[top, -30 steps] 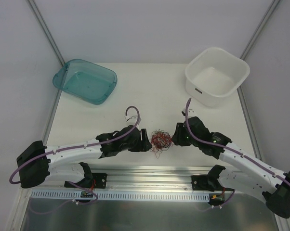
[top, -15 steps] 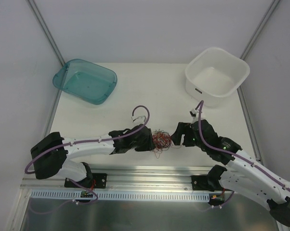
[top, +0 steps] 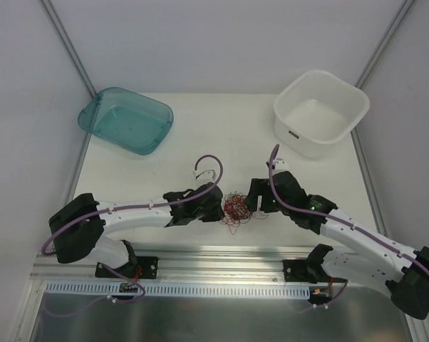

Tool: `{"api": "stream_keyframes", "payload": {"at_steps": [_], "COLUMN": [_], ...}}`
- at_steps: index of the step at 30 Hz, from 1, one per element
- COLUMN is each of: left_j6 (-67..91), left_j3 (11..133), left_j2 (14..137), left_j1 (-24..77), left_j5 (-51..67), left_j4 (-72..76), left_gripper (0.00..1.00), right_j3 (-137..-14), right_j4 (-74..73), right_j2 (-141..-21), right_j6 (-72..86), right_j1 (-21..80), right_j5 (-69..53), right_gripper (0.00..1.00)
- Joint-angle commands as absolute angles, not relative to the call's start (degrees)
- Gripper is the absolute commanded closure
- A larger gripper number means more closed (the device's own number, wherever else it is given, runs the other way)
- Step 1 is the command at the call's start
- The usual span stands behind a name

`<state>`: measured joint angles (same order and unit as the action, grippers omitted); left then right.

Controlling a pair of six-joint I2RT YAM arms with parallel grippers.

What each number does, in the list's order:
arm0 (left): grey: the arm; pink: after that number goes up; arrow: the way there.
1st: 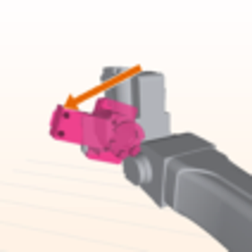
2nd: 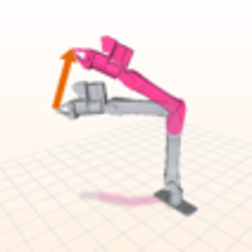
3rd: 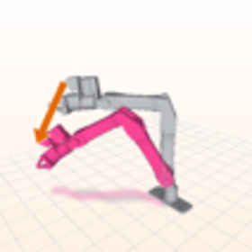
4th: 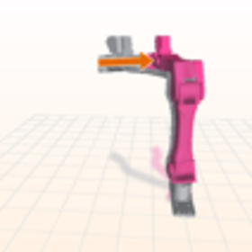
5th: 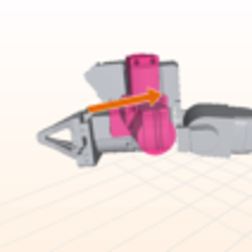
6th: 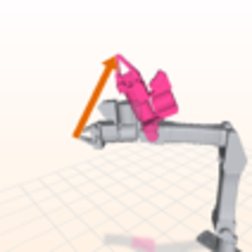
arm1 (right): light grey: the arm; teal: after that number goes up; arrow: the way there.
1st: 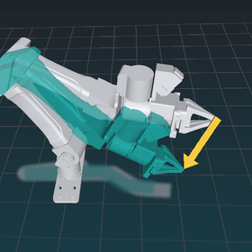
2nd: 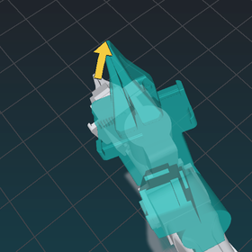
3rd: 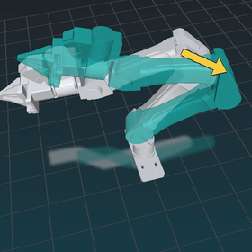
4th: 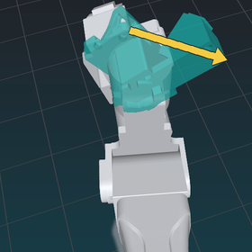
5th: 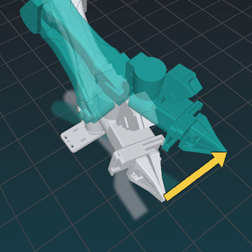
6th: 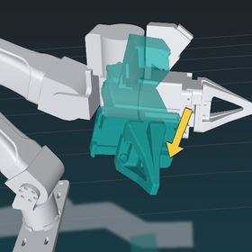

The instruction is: Untangle the cables

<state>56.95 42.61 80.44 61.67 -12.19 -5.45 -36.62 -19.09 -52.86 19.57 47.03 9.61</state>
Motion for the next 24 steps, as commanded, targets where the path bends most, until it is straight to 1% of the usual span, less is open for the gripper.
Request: {"api": "stream_keyframes", "payload": {"at_steps": [1, 11, 17, 23, 24], "left_j6": [55.37, 53.09, 51.42, 50.72, 50.63], "left_j3": [43.59, 45.88, 47.81, 48.16, 48.51], "left_j2": [81.47, 86.04, 88.15, 89.38, 89.65], "left_j1": [60.47, 59.59, 59.5, 59.5, 59.5], "left_j5": [-12.13, -10.37, -8.62, -8.18, -7.91], "left_j4": [-5.63, -5.71, -5.63, -5.27, -5.19], "left_gripper": [0.83, 0.83, 0.83, 0.82, 0.81], "right_j3": [-37.18, -37.79, -38.32, -37.71, -37.71], "right_j4": [-14.59, -10.9, -8.53, -5.89, -5.28], "right_j2": [-55.01, -63.54, -70.57, -75.32, -75.58], "right_j6": [17.84, 17.23, 17.4, 18.63, 18.81], "right_j1": [47.29, 47.29, 47.29, 47.28, 47.29], "right_j5": [8.96, 7.12, 4.13, 1.85, 1.67], "right_gripper": [0.2, 0.2, 0.2, 0.23, 0.26]}}
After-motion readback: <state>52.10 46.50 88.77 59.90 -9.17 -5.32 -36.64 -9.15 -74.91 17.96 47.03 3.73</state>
